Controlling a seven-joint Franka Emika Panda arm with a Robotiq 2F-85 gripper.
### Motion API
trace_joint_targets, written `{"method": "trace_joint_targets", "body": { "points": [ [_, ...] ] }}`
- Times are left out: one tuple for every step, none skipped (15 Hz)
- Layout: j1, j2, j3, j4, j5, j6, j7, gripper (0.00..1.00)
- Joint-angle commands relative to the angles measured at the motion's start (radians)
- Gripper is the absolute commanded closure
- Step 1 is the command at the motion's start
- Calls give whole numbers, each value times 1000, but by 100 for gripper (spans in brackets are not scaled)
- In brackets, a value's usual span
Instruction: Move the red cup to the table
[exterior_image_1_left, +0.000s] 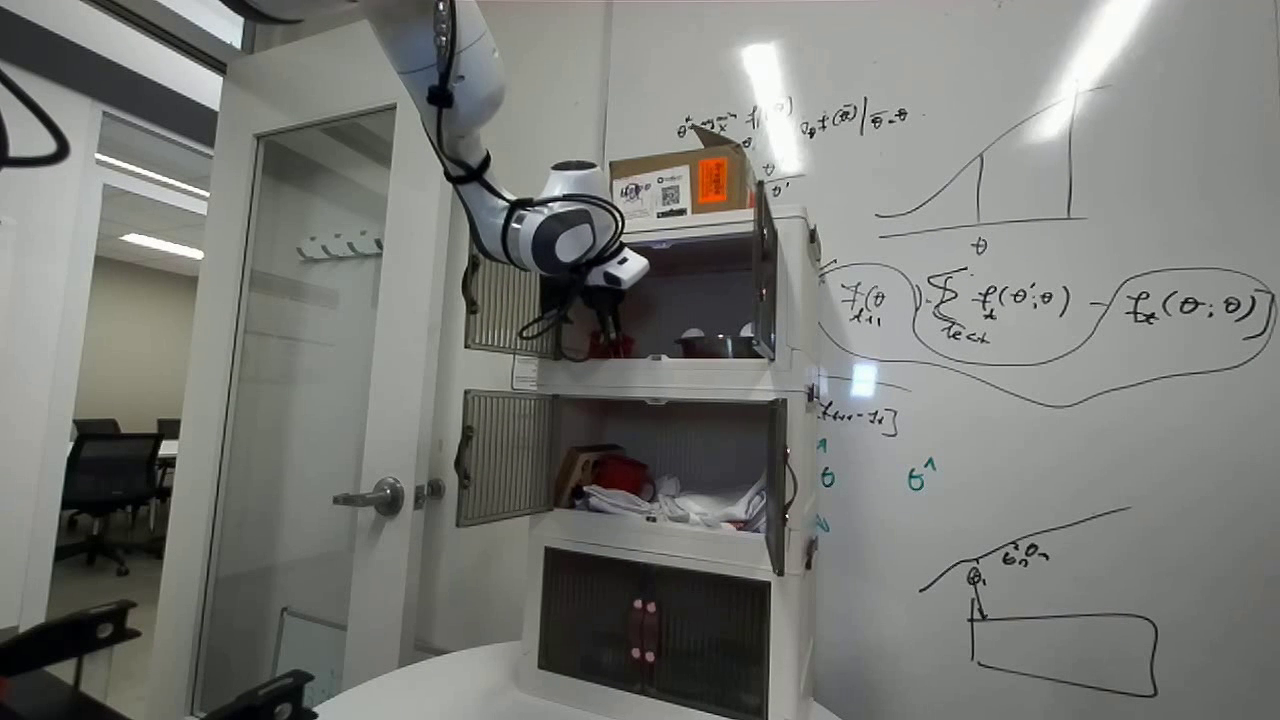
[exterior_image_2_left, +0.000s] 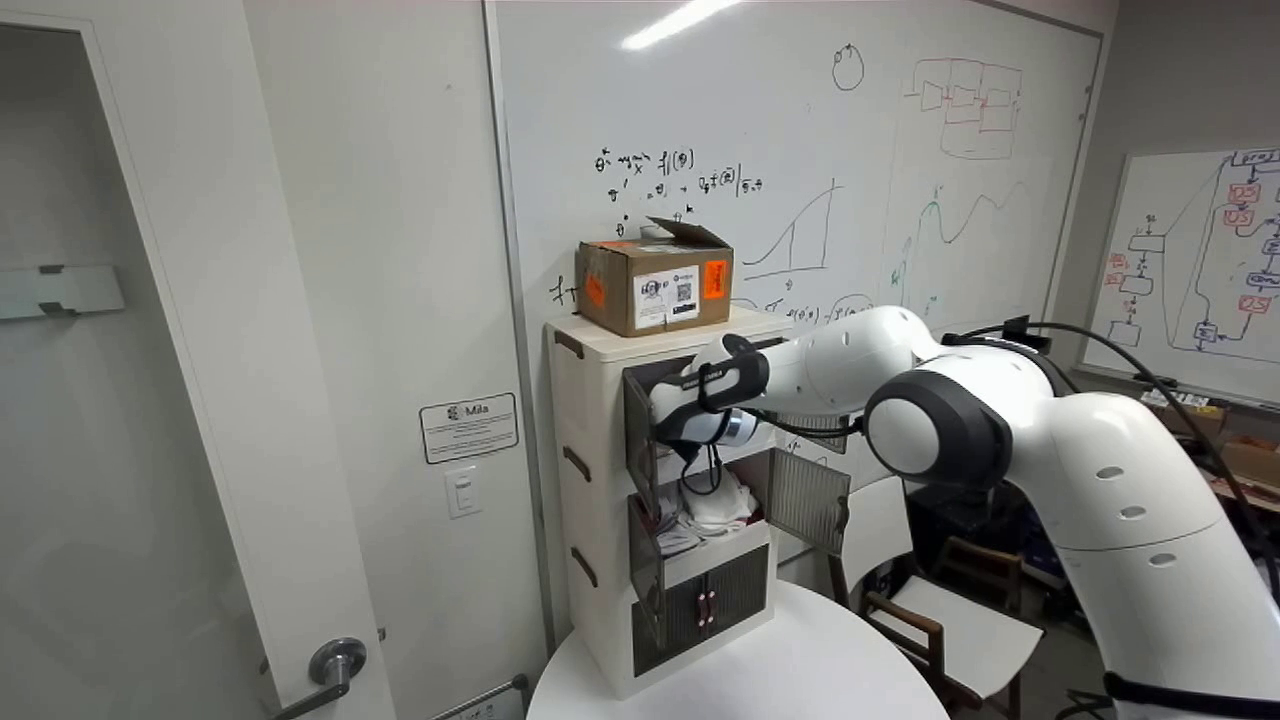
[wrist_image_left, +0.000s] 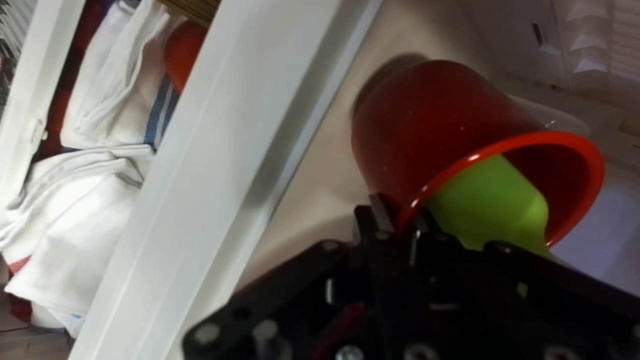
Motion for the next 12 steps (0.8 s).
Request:
{"method": "trace_joint_targets", "body": {
  "points": [
    [-21,-76,22,-40,12,-57,-15,98],
    [-23,-104,19,-62,9,-64,-20,98],
    [-22,-138,11,-90,3,-69,-20,98],
    [-26,-166,9,-109,1,-76,-25,98],
    [-26,-195,0,-129,-6,-87,-23,98],
    [-25,-230,-12,-158,-18,-103,-23,98],
    [-26,-263,-24,-184,-32,-123,-22,98],
    [-28,-292,-34,-207,-47,-145,-20,98],
    [-31,-321,-42,-228,-62,-177,-21,98],
    [-36,-349,-48,-246,-80,-224,-26,98],
    [-42,-371,-50,-260,-95,-268,-32,98],
    [-50,-392,-49,-271,-108,-322,-41,98]
  ]
}}
